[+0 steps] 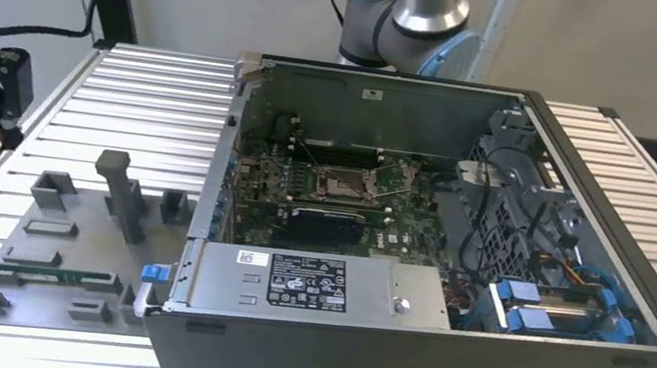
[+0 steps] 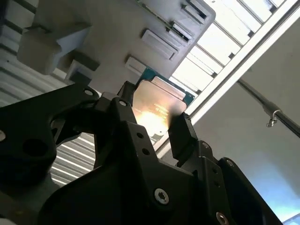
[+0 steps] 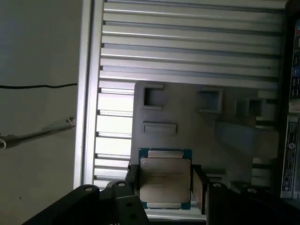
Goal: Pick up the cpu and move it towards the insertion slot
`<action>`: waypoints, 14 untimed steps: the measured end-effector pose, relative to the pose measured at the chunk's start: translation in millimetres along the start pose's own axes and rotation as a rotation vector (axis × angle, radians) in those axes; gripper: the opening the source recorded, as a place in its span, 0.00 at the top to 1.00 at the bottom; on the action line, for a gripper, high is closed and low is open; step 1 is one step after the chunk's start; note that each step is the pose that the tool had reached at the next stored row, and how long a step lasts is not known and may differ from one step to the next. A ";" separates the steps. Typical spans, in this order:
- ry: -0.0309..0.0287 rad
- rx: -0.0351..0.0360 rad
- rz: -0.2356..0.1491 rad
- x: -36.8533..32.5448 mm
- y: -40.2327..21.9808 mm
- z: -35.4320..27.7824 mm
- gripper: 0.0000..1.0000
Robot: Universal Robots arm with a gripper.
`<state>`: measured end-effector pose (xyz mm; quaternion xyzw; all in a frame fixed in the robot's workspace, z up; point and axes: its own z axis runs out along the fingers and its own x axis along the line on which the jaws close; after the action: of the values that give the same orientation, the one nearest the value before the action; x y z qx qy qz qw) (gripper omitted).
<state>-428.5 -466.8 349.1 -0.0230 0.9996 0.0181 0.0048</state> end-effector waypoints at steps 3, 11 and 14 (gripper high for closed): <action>0.0001 0.0001 0.000 -0.1 0.5 -13.5 1.00; 0.0002 0.0001 -0.003 -0.6 1.8 -47.6 1.00; -0.0002 0.0001 -0.003 -0.5 1.9 -48.2 1.00</action>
<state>-428.5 -466.6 397.4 -0.0247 0.9995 0.0180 0.0049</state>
